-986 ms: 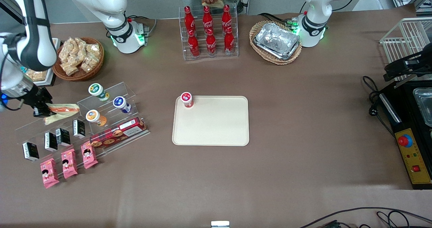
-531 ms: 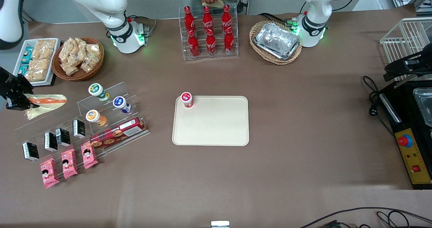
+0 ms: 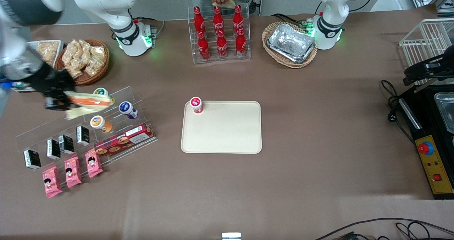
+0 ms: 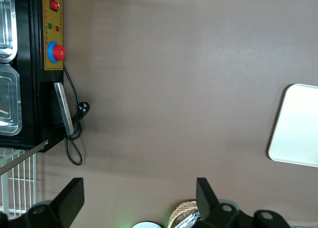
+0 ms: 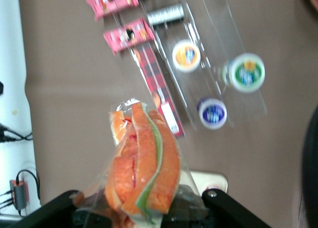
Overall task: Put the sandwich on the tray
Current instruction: 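Carry the held sandwich with the right gripper over the cream tray, then lower the sandwich onto the tray beside the red-lidded cup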
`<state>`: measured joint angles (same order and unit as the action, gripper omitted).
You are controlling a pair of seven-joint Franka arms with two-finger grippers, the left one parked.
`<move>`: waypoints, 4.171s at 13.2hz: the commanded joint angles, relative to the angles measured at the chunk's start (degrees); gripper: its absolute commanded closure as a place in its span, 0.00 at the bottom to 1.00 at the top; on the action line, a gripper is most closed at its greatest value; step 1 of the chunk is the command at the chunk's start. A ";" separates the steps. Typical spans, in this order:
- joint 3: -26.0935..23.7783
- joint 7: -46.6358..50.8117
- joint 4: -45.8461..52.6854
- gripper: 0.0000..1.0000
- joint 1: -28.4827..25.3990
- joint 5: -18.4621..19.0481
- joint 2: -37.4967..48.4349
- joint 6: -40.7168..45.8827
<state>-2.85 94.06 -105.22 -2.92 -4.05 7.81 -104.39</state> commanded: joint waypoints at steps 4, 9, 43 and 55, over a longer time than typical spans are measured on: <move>0.74 29.47 9.40 0.97 -21.03 5.70 -13.05 1.21; 0.74 40.21 14.07 0.97 -30.64 6.42 -24.05 -3.60; 3.73 43.58 20.22 0.95 -34.96 10.64 -53.51 -31.05; 5.31 43.66 20.22 0.36 -34.87 10.73 -54.04 -32.55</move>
<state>2.30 137.31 -87.03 -37.96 5.20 -44.35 -136.45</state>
